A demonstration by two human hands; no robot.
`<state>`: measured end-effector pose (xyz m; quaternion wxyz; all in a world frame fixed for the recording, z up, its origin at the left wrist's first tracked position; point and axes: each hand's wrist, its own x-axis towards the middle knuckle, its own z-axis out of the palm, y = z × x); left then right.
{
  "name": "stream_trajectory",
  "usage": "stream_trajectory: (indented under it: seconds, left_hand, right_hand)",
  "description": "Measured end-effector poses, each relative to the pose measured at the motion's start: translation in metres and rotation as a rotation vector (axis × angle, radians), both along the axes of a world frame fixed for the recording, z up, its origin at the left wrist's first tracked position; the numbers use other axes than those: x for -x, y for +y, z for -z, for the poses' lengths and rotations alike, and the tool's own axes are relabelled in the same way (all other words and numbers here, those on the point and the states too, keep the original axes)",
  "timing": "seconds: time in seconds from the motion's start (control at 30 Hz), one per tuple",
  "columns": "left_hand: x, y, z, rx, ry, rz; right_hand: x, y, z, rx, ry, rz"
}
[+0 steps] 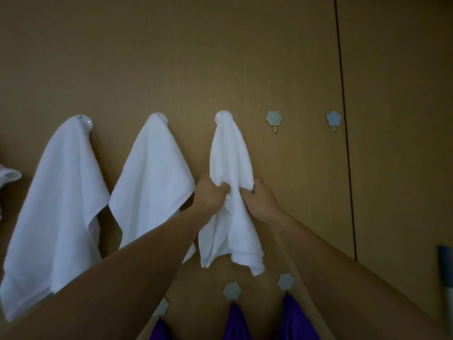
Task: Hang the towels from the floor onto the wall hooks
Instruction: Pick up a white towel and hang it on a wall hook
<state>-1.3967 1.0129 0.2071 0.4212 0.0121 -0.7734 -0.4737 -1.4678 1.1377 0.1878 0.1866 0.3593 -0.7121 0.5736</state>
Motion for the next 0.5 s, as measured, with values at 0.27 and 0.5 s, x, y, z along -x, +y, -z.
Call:
stream_trajectory:
  seconds: [0.27, 0.5]
  left_hand:
    - [-0.068, 0.022, 0.089, -0.141, -0.260, 0.061]
    - [-0.118, 0.057, 0.191, -0.234, -0.656, 0.078]
  right_hand:
    - [-0.085, 0.038, 0.072, -0.123, -0.246, 0.167]
    - [-0.165, 0.102, 0.170, -0.311, -0.370, 0.304]
